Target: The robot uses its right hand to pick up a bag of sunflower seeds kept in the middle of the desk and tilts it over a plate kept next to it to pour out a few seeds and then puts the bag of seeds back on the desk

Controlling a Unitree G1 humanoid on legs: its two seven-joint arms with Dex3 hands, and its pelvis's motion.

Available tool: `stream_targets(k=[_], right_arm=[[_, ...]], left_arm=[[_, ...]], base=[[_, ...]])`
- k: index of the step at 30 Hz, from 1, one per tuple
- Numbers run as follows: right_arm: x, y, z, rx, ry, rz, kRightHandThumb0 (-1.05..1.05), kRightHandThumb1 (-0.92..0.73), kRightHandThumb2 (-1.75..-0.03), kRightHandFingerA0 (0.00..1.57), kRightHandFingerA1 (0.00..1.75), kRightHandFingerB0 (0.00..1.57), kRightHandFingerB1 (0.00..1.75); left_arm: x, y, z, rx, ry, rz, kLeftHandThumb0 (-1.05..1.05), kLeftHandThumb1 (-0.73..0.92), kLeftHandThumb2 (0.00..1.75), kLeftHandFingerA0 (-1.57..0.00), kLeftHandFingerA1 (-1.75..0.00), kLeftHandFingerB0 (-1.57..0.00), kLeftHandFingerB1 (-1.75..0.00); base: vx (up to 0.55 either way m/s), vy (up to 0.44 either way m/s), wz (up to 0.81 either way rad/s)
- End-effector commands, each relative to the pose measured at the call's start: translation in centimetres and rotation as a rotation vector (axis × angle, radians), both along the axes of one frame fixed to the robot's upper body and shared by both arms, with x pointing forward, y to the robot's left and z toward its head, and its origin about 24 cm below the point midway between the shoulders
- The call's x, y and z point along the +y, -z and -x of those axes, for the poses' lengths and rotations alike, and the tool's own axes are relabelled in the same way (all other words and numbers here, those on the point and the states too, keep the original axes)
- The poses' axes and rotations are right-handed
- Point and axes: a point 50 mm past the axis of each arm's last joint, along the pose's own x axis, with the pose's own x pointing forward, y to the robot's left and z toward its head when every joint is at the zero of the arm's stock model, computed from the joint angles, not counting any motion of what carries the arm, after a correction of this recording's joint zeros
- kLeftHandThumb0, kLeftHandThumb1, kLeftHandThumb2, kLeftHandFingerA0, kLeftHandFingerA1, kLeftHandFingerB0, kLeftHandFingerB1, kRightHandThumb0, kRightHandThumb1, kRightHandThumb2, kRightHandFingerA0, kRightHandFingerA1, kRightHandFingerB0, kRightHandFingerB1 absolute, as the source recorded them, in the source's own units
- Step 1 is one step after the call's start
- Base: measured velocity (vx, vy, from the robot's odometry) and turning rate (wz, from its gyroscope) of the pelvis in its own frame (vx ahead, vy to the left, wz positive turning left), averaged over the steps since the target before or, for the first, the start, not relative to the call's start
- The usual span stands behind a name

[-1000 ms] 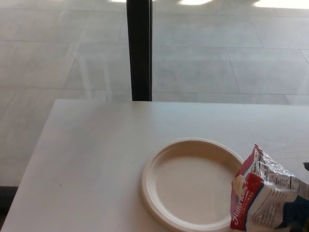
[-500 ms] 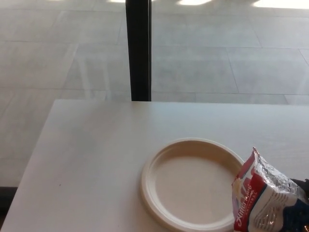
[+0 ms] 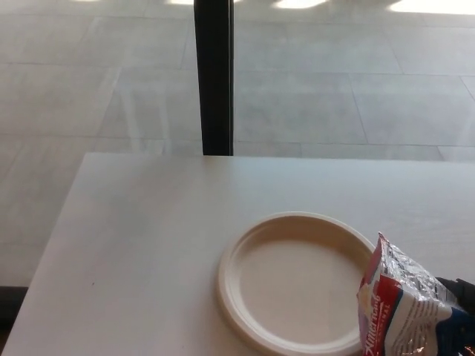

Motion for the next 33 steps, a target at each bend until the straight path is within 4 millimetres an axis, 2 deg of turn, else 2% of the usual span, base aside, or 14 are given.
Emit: stream_targets(k=[1,2,5,6,7,8,10,12,16,20,24,25,26,33], right_arm=[[-0.6,1.2,0.8,-0.094,0.050,0.049,-0.14,-0.54,-1.02,0.98,0.99,0.10,0.51],[-0.6,1.2,0.9,-0.138,0.046,0.073,-0.13,-0.79,-0.67,0.84,1.68,0.42,0.48],[-0.6,1.4,1.0,-0.178,0.034,0.088,-0.13,-0.81,-0.69,0.84,1.75,0.49,0.53],[-0.7,1.5,1.0,-0.205,0.025,0.093,-0.11,-0.77,-0.84,0.86,1.75,0.68,0.68],[-0.8,1.5,1.0,-0.218,0.021,0.095,-0.11,-0.77,-0.84,0.86,1.75,0.68,0.68],[-0.8,1.5,1.2,-0.217,0.021,0.093,-0.13,-0.74,-0.97,1.05,1.72,0.87,0.87],[-0.9,1.5,1.2,-0.222,0.022,0.090,-0.11,-0.70,-1.06,0.86,1.68,0.94,0.98],[-1.1,1.5,1.4,-0.230,0.026,0.080,-0.11,-0.64,-1.14,0.93,1.60,0.98,1.06],[-1.0,1.7,1.6,-0.282,-0.004,0.083,-0.19,-0.68,-0.94,0.94,1.65,0.86,1.31],[-0.4,1.6,1.8,-0.383,-0.016,0.064,-0.14,-0.54,-1.21,0.94,1.75,0.83,1.49],[-0.2,1.4,1.9,-0.447,-0.012,0.014,-0.14,-0.54,-1.24,0.97,1.75,0.80,1.56],[-0.2,1.4,1.8,-0.449,-0.008,0.003,-0.15,-0.54,-1.26,0.95,1.75,0.78,1.58],[-0.2,1.1,1.7,-0.460,-0.007,-0.003,-0.14,-0.53,-1.27,0.95,1.75,0.78,1.59],[-0.2,0.6,1.2,-0.461,0.035,-0.032,-0.13,-0.52,-1.25,0.87,1.75,0.76,1.60]], left_arm=[[0.5,-0.5,0.1,-0.013,0.015,-0.024,-0.77,0.55,0.95,-0.50,-0.66,-0.34,-0.52],[0.5,-0.5,0.1,-0.013,0.021,-0.026,-0.80,0.56,0.94,-0.49,-0.65,-0.35,-0.52],[0.4,-0.4,0.3,0.009,0.027,-0.032,-0.76,0.55,0.95,-0.49,-0.64,-0.34,-0.51],[0.4,-0.4,0.4,0.006,0.025,-0.030,-0.74,0.68,0.60,-0.52,-0.58,-0.41,-0.41],[0.4,-0.4,0.4,0.003,0.024,-0.029,-0.74,0.68,0.60,-0.52,-0.58,-0.41,-0.41],[0.5,-0.4,0.5,0.002,0.015,-0.020,-0.73,0.67,0.60,-0.51,-0.59,-0.42,-0.42],[0.4,-0.4,0.6,-0.004,0.004,-0.011,-0.71,0.67,0.60,-0.51,-0.58,-0.42,-0.42],[0.4,-0.4,0.6,-0.014,-0.008,-0.004,-0.70,0.67,0.60,-0.54,-0.60,-0.45,-0.42],[0.4,-0.3,0.7,-0.003,-0.016,-0.008,-0.67,0.67,0.60,-0.55,-0.59,-0.47,-0.41],[0.3,-0.3,0.7,0.001,-0.002,-0.010,-0.69,0.68,0.60,-0.55,-0.58,-0.46,-0.42],[0.3,-0.3,0.7,-0.007,-0.003,-0.006,-0.68,0.68,0.60,-0.56,-0.59,-0.48,-0.43],[0.4,-0.3,0.7,-0.002,0.003,-0.012,-0.69,0.53,0.93,-0.52,-0.66,-0.45,-0.56],[0.4,-0.4,0.7,0.002,0.015,-0.012,-0.70,0.69,0.60,-0.55,-0.59,-0.48,-0.42],[0.5,-0.4,0.9,0.014,-0.015,0.000,-0.66,0.67,0.60,-0.52,-0.54,-0.48,-0.41]], base=[[0.00,0.000,0.00],[0.00,0.000,0.00],[0.00,0.000,0.00],[0.00,0.000,0.00],[0.00,0.000,0.00],[0.00,0.000,0.00],[0.00,0.000,0.00],[0.00,0.000,0.00],[0.00,0.000,0.00],[0.00,0.000,0.00],[0.00,0.000,0.00],[0.00,0.000,0.00],[0.00,0.000,0.00],[0.00,0.000,0.00]])
